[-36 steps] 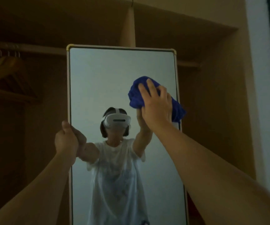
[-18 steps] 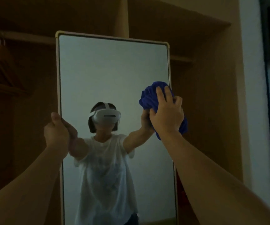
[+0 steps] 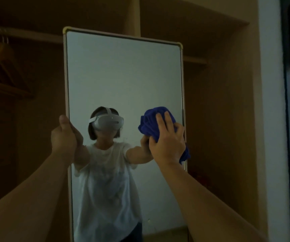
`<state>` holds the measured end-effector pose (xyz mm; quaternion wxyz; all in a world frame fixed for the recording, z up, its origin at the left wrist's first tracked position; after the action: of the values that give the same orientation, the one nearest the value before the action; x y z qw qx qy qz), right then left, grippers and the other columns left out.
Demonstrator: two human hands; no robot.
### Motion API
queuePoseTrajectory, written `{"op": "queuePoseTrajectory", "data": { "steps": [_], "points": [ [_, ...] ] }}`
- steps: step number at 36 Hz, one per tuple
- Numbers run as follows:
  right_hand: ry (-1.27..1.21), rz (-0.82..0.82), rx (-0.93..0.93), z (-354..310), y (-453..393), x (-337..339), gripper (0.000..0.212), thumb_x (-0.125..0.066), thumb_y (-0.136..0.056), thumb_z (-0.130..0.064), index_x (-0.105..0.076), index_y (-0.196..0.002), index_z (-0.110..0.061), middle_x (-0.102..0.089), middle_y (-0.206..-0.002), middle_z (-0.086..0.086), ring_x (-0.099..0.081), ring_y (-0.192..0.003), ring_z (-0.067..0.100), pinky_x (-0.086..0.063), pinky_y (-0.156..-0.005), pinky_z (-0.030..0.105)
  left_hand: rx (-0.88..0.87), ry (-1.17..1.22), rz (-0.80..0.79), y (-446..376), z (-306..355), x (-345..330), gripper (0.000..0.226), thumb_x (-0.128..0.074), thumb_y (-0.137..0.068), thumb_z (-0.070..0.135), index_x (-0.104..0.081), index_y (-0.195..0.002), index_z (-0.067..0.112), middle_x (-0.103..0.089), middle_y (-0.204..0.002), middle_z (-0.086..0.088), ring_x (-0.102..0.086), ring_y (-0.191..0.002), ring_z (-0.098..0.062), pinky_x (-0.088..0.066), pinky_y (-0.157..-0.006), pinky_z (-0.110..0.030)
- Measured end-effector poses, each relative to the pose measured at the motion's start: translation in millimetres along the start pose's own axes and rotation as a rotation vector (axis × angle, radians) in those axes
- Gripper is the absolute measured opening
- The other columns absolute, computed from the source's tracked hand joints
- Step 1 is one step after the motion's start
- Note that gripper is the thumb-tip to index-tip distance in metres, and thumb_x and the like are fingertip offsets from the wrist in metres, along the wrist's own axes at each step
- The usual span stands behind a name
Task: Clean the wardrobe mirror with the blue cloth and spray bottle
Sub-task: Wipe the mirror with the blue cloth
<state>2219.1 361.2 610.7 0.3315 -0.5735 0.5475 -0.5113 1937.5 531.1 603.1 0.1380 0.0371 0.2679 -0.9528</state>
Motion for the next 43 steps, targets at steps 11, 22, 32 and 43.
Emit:
{"op": "queuePoseTrajectory", "data": {
  "steps": [11, 22, 32, 43],
  "points": [
    [-0.075, 0.049, 0.128, -49.2, 4.6, -1.0, 0.071, -0.075, -0.069, -0.027, -0.051, -0.136, -0.020, -0.047, -0.143, 0.005, -0.054, -0.106, 0.033, -0.052, -0.075, 0.041, 0.107, -0.002, -0.178, 11.2, -26.5, -2.4, 0.103, -0.017, -0.080, 0.077, -0.049, -0.119, -0.012, -0.051, -0.118, -0.038, -0.047, -0.112, -0.052, -0.040, -0.095, -0.054],
    [-0.104, 0.004, 0.359, -110.8, 77.7, -19.7, 0.066, -0.082, -0.065, -0.032, -0.061, -0.127, -0.023, -0.054, -0.137, 0.001, -0.061, -0.099, 0.031, -0.056, -0.070, 0.038, 0.114, -0.054, -0.173, 18.1, -41.7, 5.3, 0.065, -0.021, -0.088, 0.068, -0.049, -0.063, 0.014, -0.050, -0.061, -0.006, -0.049, -0.058, -0.021, -0.041, -0.055, -0.029],
    [-0.115, -0.100, 0.567, -118.2, 115.2, -18.9, 0.059, -0.079, -0.066, -0.023, -0.064, -0.123, -0.025, -0.058, -0.133, -0.002, -0.062, -0.093, 0.027, -0.056, -0.067, 0.032, 0.125, -0.104, -0.176, 30.8, -62.4, 9.6, 0.064, -0.020, -0.090, 0.065, -0.052, -0.074, 0.012, -0.057, -0.073, -0.007, -0.056, -0.068, -0.021, -0.047, -0.065, -0.034],
    [-0.116, -0.114, 0.441, -156.3, 24.4, -8.2, 0.057, -0.064, -0.082, -0.012, -0.050, -0.136, -0.019, -0.043, -0.146, 0.005, -0.049, -0.115, 0.038, -0.051, -0.083, 0.049, 0.283, -0.133, -0.266, 64.2, -109.5, 18.4, 0.077, -0.018, -0.088, 0.066, -0.049, -0.131, 0.010, -0.055, -0.124, -0.020, -0.052, -0.114, -0.033, -0.040, -0.096, -0.042]
  ]
}}
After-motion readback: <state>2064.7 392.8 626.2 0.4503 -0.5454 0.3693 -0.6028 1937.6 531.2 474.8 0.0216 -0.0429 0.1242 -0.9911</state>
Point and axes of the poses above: each hand's wrist, its own y-axis away from the middle knuckle, its own x-axis out of the back of the hand, z = x × y, the point moved 10 cm from there along -y, towards the middle knuckle
